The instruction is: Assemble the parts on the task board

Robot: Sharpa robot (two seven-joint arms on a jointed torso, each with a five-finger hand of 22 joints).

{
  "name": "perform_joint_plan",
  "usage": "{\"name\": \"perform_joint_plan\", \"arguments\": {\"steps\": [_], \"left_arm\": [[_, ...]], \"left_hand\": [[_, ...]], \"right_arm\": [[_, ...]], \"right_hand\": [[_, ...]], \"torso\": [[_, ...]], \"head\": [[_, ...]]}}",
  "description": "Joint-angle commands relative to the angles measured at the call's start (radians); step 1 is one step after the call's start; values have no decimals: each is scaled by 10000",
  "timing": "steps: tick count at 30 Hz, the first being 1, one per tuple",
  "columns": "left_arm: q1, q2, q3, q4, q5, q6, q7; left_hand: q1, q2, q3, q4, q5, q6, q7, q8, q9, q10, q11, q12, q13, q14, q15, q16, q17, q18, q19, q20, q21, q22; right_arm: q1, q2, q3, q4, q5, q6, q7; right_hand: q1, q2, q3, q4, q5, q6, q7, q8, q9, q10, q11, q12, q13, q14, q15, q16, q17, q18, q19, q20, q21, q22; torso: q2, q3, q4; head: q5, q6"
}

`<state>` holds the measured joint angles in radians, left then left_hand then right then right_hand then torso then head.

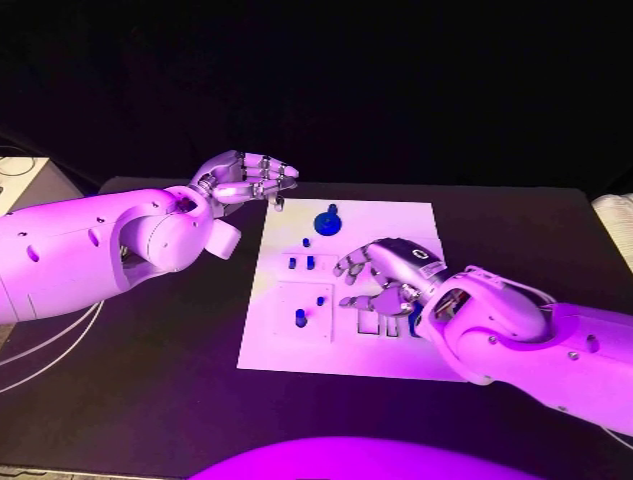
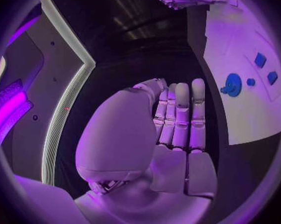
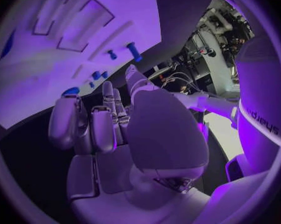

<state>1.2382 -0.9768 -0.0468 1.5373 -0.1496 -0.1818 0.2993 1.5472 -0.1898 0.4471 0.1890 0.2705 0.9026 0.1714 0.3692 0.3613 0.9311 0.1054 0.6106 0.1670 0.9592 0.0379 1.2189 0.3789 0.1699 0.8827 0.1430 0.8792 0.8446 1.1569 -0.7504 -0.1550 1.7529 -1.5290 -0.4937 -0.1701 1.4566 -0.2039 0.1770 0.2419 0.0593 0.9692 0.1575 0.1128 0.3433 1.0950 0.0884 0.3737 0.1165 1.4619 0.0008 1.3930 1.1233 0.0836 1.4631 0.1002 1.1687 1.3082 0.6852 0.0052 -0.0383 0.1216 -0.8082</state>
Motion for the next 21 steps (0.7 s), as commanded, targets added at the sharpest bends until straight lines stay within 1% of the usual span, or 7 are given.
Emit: {"name": "perform_joint_plan", "arguments": {"steps": [1, 3, 5, 7, 10, 17, 21], "left_arm": [[-3, 15, -4, -2, 53, 162, 68], [-11, 14, -11, -9, 57, 160, 71], [-17, 17, -17, -13, 59, 157, 74], [-28, 20, -21, -9, 65, 164, 76], [-50, 18, -27, 7, 71, 171, 75], [-85, -6, -32, 65, 76, 173, 82], [-98, -21, -33, 95, 77, 184, 84]], "left_hand": [[-109, 7, 26, -59, -61, -64, -3, 30, 8, -70, 26, 32, 9, -21, 52, -39, 9, 142, 75, -16, -35, -9], [-109, 7, 26, -59, -61, -64, -3, 30, 8, -70, 26, 32, 9, -21, 52, -39, 9, 142, 75, -16, -35, -9], [-109, 7, 26, -59, -61, -64, -3, 30, 8, -70, 26, 32, 9, -21, 52, -39, 9, 142, 75, -16, -35, -9], [-109, 7, 26, -59, -61, -64, -3, 30, 8, -70, 26, 32, 9, -21, 52, -39, 9, 142, 75, -16, -35, -9], [-109, 7, 26, -59, -61, -64, -3, 30, 8, -70, 26, 32, 9, -21, 52, -39, 9, 142, 75, -16, -35, -9], [-109, 7, 26, -59, -61, -64, -3, 30, 8, -70, 26, 32, 9, -21, 52, -39, 9, 142, 75, -16, -35, -9], [-131, 1, 21, -58, -63, -71, -5, 36, 18, -72, 27, 40, 16, -21, 54, -41, 16, 141, 81, -14, -50, -18]], "right_arm": [[313, -764, 9, 300, 2425, -52, 152], [480, -1343, 14, 454, 3044, 329, -151], [582, -1871, 4, 607, 3483, 709, -509], [639, -2335, -34, 782, 3716, 1008, -879], [641, -2883, -113, 1057, 3772, 1185, -1403], [422, -3592, -239, 1514, 3287, 1116, -2398], [213, -3585, -278, 1545, 2848, 1022, -2836]], "right_hand": [[-284, -20, -183, 290, -25, 242, -135, 242, 74, 1108, -261, 562, 424, 322, -162, 288, 693, -282, 456, -142, 1012, 1382], [-547, 12, -563, 427, -19, 275, -334, 483, 177, 1571, -459, 1517, 1363, 451, -340, 488, 1149, -388, 599, -344, 1635, 1674], [-1052, 287, -1225, 448, -31, 426, -515, 972, 479, 2505, -664, 5987, 6610, 508, -501, 564, 1302, -504, 724, -497, 2264, 1965], [-1284, 555, -1679, 478, -25, 383, -587, 1317, 759, 2878, -664, 8404, 9734, 615, -525, 799, 1844, -579, 805, -527, 2691, 2153], [-1546, 821, -2250, 490, -25, 330, -618, 1678, 1071, 3572, -706, 10212, 12197, 767, -555, 1155, 2711, -697, 929, -522, 3307, 2392], [-1759, 1061, -2839, 496, -25, 375, -670, 1977, 1306, 4044, -757, 11017, 13336, 897, -570, 1442, 3462, -800, 1040, -539, 3841, 2572], [-1868, 1040, -2996, 506, -24, 369, -677, 2021, 1342, 4060, -761, 11043, 13395, 911, -573, 1474, 3549, -814, 1054, -541, 3910, 2594]], "torso": [[-96, -14, -96], [-138, -19, -130], [-166, -18, -156], [-187, -4, -181], [-204, 12, -210], [-217, 23, -268], [-205, 13, -220]], "head": [[-220, 78], [-311, 92], [-387, 115], [-455, 122], [-543, 104], [-643, 104], [-707, 112]]}}
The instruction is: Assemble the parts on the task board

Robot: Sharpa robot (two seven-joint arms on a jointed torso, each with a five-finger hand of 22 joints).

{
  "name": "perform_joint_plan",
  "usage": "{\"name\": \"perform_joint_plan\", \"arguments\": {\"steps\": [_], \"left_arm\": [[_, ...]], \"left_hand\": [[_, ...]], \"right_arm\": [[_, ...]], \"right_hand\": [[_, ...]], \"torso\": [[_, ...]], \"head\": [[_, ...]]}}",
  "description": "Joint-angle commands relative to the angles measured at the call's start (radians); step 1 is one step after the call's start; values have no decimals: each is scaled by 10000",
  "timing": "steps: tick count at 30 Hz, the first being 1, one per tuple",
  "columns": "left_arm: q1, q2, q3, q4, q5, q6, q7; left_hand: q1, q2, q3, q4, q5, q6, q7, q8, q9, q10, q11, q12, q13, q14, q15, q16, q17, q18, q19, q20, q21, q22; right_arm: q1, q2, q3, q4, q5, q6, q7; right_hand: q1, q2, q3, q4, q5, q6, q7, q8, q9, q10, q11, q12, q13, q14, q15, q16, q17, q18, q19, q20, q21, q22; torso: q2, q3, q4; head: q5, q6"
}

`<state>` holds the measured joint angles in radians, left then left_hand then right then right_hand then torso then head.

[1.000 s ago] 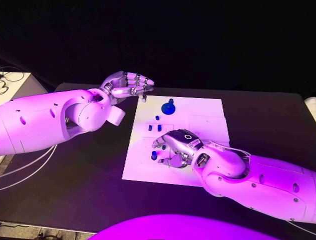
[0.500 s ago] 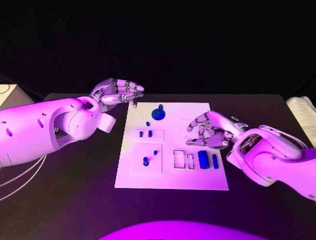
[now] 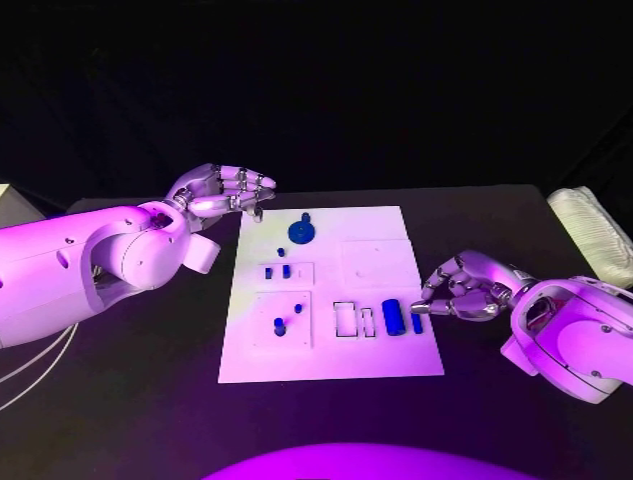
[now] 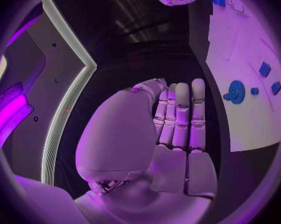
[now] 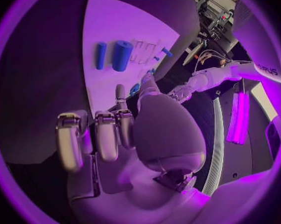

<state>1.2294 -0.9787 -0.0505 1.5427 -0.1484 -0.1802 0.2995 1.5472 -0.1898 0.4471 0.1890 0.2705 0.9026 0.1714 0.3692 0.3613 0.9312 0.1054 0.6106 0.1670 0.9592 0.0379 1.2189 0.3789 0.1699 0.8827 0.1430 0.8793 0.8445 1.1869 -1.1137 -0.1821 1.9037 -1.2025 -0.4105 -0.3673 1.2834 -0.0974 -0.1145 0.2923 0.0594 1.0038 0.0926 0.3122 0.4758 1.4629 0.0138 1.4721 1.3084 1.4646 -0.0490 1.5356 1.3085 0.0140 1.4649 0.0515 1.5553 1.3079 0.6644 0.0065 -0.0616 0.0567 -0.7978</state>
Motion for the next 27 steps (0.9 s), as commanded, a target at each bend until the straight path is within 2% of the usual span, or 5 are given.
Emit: {"name": "perform_joint_plan", "arguments": {"steps": [1, 3, 10, 20, 27], "left_arm": [[-12, -7, 4, 49, 65, 170, 83], [-16, -19, 4, 62, 65, 177, 83], [-19, -55, 3, 76, 65, 185, 76], [-22, -58, 3, 64, 65, 217, 56], [-23, -94, 3, 77, 65, 231, 46]], "left_hand": [[-131, 0, 21, -59, -63, -71, -5, 36, 18, -73, 26, 40, 16, -21, 54, -41, 16, 140, 81, -14, -51, -17], [-131, 0, 21, -59, -63, -71, -5, 36, 18, -73, 26, 40, 16, -21, 54, -41, 16, 140, 81, -14, -51, -17], [-131, 0, 21, -59, -63, -71, -5, 36, 18, -73, 26, 40, 16, -21, 54, -41, 16, 140, 81, -14, -51, -17], [-148, 5, 21, -53, -60, -73, -6, 41, 24, -74, 26, 44, 20, -20, 55, -41, 22, 140, 86, -13, -61, -23], [-148, 5, 21, -53, -60, -73, -6, 41, 24, -74, 26, 44, 20, -20, 55, -41, 22, 140, 86, -13, -61, -23]], "right_arm": [[-147, 94, -13, 18, -516, 147, -950], [-297, 238, -22, -44, -736, 4, -1134], [-563, 653, -29, -219, -1136, -321, -1419], [-629, 1099, -29, -459, -1326, -435, -1525], [-664, 1380, -28, -745, -1491, -279, -1637]], "right_hand": [[-153, -30, -101, 4, -24, 23, -28, 31, 22, 382, -16, 61, 1480, 883, -75, 48, 1694, -117, 1035, -54, 42, 2595], [-249, -44, -182, 11, -23, 20, -32, 54, 38, 378, -18, 56, 1490, 884, -76, 53, 1708, -118, 1036, -54, 49, 2598], [-340, -66, -249, 14, -21, 14, -33, 70, 51, 377, -19, 54, 1501, 887, -77, 62, 1733, -121, 1039, -54, 63, 2602], [-386, -36, -267, 15, -18, 15, -36, 81, 59, 378, -21, 53, 1509, 894, -77, 74, 1770, -130, 1049, -55, 108, 2615], [-495, 30, -305, 17, -20, 19, -40, 103, 73, 387, -24, 62, 1535, 902, -78, 90, 1815, -139, 1059, -55, 153, 2628]], "torso": [[4, 0, 16], [29, -4, 54], [33, -7, 39], [19, -3, 14], [26, 0, 27]], "head": [[-62, 8], [-78, 8], [-9, -43], [31, -110], [38, -120]]}}
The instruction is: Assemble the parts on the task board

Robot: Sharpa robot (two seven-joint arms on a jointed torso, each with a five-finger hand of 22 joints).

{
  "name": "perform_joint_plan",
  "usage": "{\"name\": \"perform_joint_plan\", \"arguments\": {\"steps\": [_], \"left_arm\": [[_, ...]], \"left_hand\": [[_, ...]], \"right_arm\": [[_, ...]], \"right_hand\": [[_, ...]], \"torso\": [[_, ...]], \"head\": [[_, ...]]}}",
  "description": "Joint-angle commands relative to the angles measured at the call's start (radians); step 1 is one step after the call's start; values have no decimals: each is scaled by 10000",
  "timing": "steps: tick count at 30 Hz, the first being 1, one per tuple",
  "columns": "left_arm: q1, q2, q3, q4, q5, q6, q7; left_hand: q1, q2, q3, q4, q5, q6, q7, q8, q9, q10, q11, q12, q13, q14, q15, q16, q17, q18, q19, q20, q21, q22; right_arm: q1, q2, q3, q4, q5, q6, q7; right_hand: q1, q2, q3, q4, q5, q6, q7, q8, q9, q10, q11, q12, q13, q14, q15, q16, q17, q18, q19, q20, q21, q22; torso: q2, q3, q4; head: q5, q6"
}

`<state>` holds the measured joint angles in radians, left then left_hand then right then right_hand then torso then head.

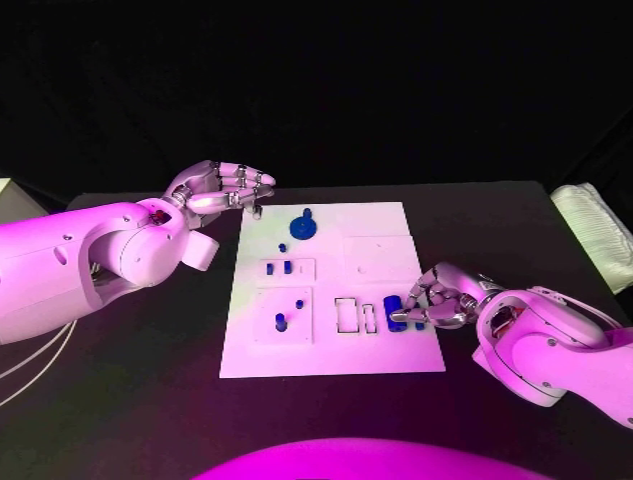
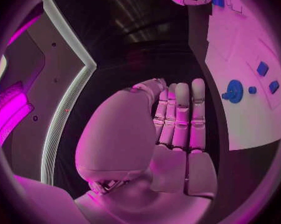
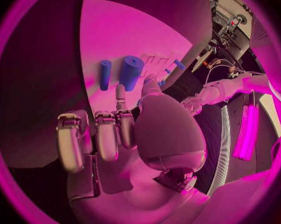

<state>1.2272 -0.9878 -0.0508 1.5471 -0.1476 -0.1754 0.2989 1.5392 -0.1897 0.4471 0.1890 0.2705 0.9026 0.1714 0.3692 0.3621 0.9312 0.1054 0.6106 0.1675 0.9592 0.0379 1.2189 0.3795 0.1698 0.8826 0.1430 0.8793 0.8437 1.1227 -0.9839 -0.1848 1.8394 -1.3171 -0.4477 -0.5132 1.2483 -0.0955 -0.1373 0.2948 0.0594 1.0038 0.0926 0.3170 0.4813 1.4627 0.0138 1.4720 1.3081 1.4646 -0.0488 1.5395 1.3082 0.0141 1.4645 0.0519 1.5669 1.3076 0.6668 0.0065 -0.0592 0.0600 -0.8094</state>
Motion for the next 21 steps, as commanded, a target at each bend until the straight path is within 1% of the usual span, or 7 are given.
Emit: {"name": "perform_joint_plan", "arguments": {"steps": [1, 4, 6, 11, 12, 15, 21], "left_arm": [[-1, -6, 7, 37, 57, 185, 51], [-1, -15, 7, 46, 57, 201, 47], [-1, -20, 7, 51, 58, 210, 45], [-1, -46, 7, 65, 58, 225, 34], [-1, -56, 7, 70, 58, 234, 26], [-1, -71, 7, 74, 58, 249, 6], [-1, -93, 7, 87, 59, 317, -55]], "left_hand": [[-83, 8, 22, -45, -58, -77, -5, 42, 20, -78, 27, 45, 17, -19, 56, -42, 19, 140, 88, -12, -68, -20], [-83, 8, 22, -45, -58, -77, -5, 42, 20, -78, 27, 45, 17, -19, 56, -42, 19, 140, 88, -12, -68, -20], [-83, 8, 22, -45, -58, -77, -5, 42, 20, -78, 27, 45, 17, -19, 56, -42, 19, 140, 88, -12, -68, -20], [-98, 14, 22, -35, -57, -80, -4, 44, 22, -80, 28, 46, 19, -20, 58, -42, 21, 140, 90, -11, -74, -24], [-98, 14, 22, -35, -57, -80, -4, 44, 22, -80, 28, 46, 19, -20, 58, -42, 21, 140, 90, -11, -74, -24], [-98, 14, 22, -35, -57, -80, -4, 44, 22, -80, 28, 46, 19, -20, 58, -42, 21, 140, 90, -11, -74, -24], [-123, 15, 19, -22, -56, -85, -4, 45, 26, -87, 30, 45, 21, -20, 60, -44, 25, 139, 92, -9, -85, -31]], "right_arm": [[-30, 123, -1, -147, -371, 115, -222], [-85, 276, -1, -291, -519, 230, -411], [-124, 392, 0, -378, -598, 299, -520], [-200, 652, 1, -579, -782, 559, -759], [-225, 728, 1, -639, -831, 677, -827], [-263, 854, 1, -738, -922, 898, -934], [-346, 1026, -1, -854, -1044, 1350, -1133]], "right_hand": [[-203, 22, -100, -4, -21, 16, -41, 61, 22, 386, -24, 57, 1538, 904, -80, 53, 1826, -141, 1063, -59, 39, 2632], [-513, 122, -196, -1, -22, 14, -50, 92, 43, 386, -26, 44, 1556, 907, -84, 63, 1856, -141, 1063, -59, 39, 2632], [-659, 116, -256, -3, -21, 13, -52, 103, 51, 386, -32, 35, 1561, 909, -85, 67, 1870, -141, 1063, -61, 39, 2632], [-727, 108, -282, -1, -20, 20, -55, 111, 56, 379, -36, 20, 1553, 910, -86, 69, 1876, -141, 1063, -62, 39, 2632], [-760, 102, -293, 0, -19, 28, -59, 118, 59, 376, -37, 14, 1549, 911, -87, 70, 1882, -141, 1063, -62, 39, 2632], [-766, 102, -295, 0, -19, 31, -60, 120, 60, 367, -38, 1, 1536, 910, -88, 68, 1876, -141, 1063, -62, 39, 2632], [-649, 59, -280, -34, -15, 108, -87, 176, 83, 367, -58, -12, 1542, 914, -101, 76, 1903, -141, 1063, -69, 39, 2632]], "torso": [[3, 0, 4], [11, 7, 22], [7, 7, 22], [11, -2, 13], [14, -4, 16], [6, -6, -4], [1, -6, 6]], "head": [[6, -4], [20, -15], [39, -15], [68, -41], [70, -47], [83, -71], [99, -111]]}}
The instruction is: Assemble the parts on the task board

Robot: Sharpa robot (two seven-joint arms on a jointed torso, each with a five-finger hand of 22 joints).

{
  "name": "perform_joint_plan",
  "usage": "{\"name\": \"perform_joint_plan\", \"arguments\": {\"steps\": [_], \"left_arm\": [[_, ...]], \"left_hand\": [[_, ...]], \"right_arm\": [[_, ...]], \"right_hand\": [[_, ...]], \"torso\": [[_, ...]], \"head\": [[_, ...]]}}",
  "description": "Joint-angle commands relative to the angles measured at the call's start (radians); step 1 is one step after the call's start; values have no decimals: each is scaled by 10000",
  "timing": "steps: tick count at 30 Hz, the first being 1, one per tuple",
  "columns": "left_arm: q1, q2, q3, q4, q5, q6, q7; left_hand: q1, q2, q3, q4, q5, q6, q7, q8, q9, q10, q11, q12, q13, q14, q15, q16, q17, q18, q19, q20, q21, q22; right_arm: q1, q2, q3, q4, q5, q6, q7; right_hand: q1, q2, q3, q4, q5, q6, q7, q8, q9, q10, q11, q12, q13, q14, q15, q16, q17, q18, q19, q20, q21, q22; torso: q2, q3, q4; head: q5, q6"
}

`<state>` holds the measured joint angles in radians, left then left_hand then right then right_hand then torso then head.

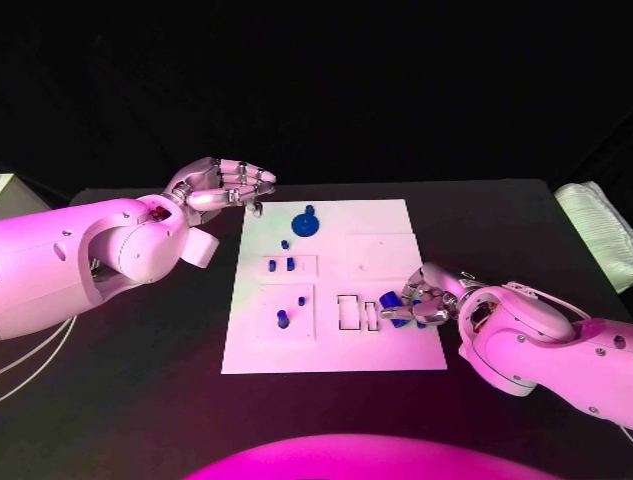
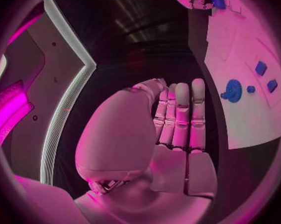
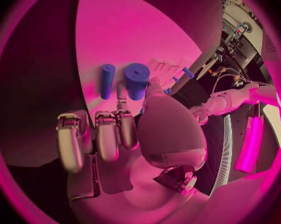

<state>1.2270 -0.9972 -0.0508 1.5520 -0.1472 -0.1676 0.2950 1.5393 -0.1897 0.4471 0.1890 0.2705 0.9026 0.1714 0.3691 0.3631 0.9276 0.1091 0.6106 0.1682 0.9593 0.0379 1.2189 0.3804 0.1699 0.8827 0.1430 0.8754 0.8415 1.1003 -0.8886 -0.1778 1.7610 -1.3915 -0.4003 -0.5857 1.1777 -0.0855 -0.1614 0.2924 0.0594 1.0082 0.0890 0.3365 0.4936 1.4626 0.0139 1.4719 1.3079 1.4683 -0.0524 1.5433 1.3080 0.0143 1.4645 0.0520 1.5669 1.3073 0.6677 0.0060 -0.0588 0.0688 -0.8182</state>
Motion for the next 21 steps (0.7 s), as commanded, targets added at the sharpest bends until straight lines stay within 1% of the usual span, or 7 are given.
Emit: {"name": "perform_joint_plan", "arguments": {"steps": [1, 3, 5, 10, 11, 16, 21], "left_arm": [[1, -2, 6, 40, 55, 245, -22], [1, -8, 6, 41, 55, 252, -30], [1, -14, 6, 43, 55, 256, -37], [2, -18, 6, 46, 55, 261, -43], [2, -18, 6, 46, 55, 260, -43], [2, -23, 6, 45, 55, 254, -43], [2, -22, 6, 34, 55, 246, -43]], "left_hand": [[-124, 15, 19, -22, -56, -85, -5, 45, 16, -51, -6, 45, 13, -20, 60, -44, 15, 138, 92, -9, -46, -9], [-124, 15, 19, -22, -56, -85, -5, 45, 16, -51, -6, 45, 13, -20, 60, -44, 15, 138, 92, -9, -46, -9], [-130, 14, 19, -20, -55, -88, -6, 46, 19, -56, -7, 45, 14, -22, 61, -45, 17, 138, 92, -8, -52, -12], [-130, 14, 19, -20, -55, -88, -6, 46, 19, -56, -7, 45, 14, -22, 61, -45, 17, 138, 92, -8, -52, -12], [-130, 14, 19, -20, -55, -88, -6, 46, 19, -56, -7, 45, 14, -22, 61, -45, 17, 138, 92, -8, -52, -12], [-130, 14, 19, -20, -55, -88, -6, 46, 19, -56, -7, 45, 14, -22, 61, -45, 17, 138, 92, -8, -52, -12], [-130, 14, 19, -20, -55, -88, -6, 46, 19, -56, -7, 45, 14, -22, 61, -45, 17, 138, 92, -8, -52, -12]], "right_arm": [[-134, 89, -71, -79, -321, 898, -436], [-149, 105, -71, -85, -358, 880, -473], [-162, 118, -71, -83, -375, 738, -492], [-179, 130, -71, -25, -127, 119, -374], [-181, 132, -71, -6, -41, -12, -333], [-186, 99, -67, 178, 496, -948, 5], [-153, -28, -24, 388, 871, -1844, 380]], "right_hand": [[120, -45, -20, -17, -13, 75, -56, -7, -35, 367, -64, -16, 1546, 879, -70, 40, 1914, -143, 1063, -73, 39, 2635], [294, -41, 43, -27, -14, 88, -67, 12, -26, 379, -76, -11, 1568, 878, -81, 40, 1916, -143, 1063, -82, 39, 2635], [410, -49, 78, -37, -15, 106, -76, 32, -18, 384, -84, -13, 1577, 882, -88, 46, 1937, -143, 1063, -88, 39, 2635], [695, 13, 164, -57, -15, 173, -109, 96, 8, 407, -113, -10, 1610, 897, -111, 69, 2011, -143, 1063, -107, 39, 2635], [805, 62, 225, -64, -14, 202, -123, 120, 17, 418, -126, -6, 1622, 910, -122, 89, 2071, -143, 1063, -116, 39, 2635], [1019, 212, 431, -64, -13, 329, -177, 209, 48, 449, -172, -4, 1652, 931, -157, 123, 2174, -143, 1063, -147, 39, 2635], [1132, 332, 521, -76, -12, 399, -212, 254, 58, 511, -207, 68, 1737, 952, -186, 157, 2275, -143, 1063, -171, 39, 2635]], "torso": [[-10, 0, 0], [-16, 3, -8], [-21, 2, -8], [-16, 3, -1], [-17, 6, -4], [-12, 9, -5], [-28, -7, -1]], "head": [[12, -25], [21, -32], [22, -26], [18, -2], [24, -1], [36, 20], [21, 46]]}}
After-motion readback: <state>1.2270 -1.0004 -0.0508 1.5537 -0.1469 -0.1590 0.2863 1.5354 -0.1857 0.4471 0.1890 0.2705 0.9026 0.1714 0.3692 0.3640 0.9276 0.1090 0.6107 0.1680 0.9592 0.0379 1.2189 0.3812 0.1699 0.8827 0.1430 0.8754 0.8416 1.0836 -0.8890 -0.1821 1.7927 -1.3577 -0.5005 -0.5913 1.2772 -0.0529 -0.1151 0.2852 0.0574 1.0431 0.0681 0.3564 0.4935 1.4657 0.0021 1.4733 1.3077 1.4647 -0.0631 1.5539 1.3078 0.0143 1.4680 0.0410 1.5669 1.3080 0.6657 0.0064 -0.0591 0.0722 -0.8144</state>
